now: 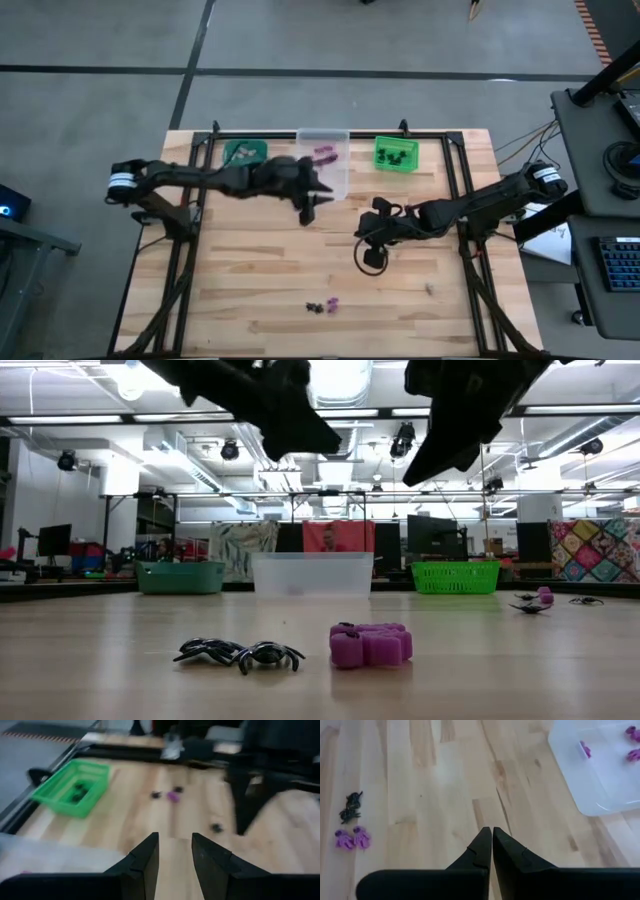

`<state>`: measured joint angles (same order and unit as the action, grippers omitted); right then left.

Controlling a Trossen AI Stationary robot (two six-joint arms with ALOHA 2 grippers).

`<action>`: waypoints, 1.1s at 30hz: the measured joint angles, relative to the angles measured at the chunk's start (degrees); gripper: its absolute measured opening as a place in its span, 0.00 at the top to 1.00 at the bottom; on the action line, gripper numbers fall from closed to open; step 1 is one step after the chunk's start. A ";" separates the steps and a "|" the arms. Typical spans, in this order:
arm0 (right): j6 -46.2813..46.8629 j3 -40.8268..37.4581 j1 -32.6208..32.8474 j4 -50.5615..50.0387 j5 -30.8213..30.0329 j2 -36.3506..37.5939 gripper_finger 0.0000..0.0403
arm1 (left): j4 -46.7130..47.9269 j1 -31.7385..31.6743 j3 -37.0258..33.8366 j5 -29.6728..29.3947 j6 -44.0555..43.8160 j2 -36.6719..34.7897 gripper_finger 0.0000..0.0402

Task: Sort Halloween decoration
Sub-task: Put the black spider toy into the green bin

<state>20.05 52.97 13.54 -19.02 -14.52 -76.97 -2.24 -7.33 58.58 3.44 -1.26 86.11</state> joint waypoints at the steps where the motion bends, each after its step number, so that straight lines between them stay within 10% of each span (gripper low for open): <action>1: -0.45 0.01 0.02 -0.05 0.01 0.21 0.98 | -2.68 1.18 -1.53 0.00 -0.14 -0.54 0.76; 7: -2.07 0.02 0.07 -1.58 0.00 0.55 0.98 | -17.98 7.49 -9.84 -1.63 -0.10 -1.39 0.76; 15: -1.62 0.02 0.23 -6.84 0.34 0.53 0.98 | -28.63 14.61 -16.67 -17.93 -0.36 -1.07 0.76; 33: 2.91 -9.50 6.45 -12.40 3.00 1.17 0.98 | -36.03 16.92 -21.24 -17.88 -0.27 -1.01 0.76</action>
<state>22.96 43.47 19.99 -31.42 -11.53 -75.81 -38.28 9.59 37.34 -14.44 -1.53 85.10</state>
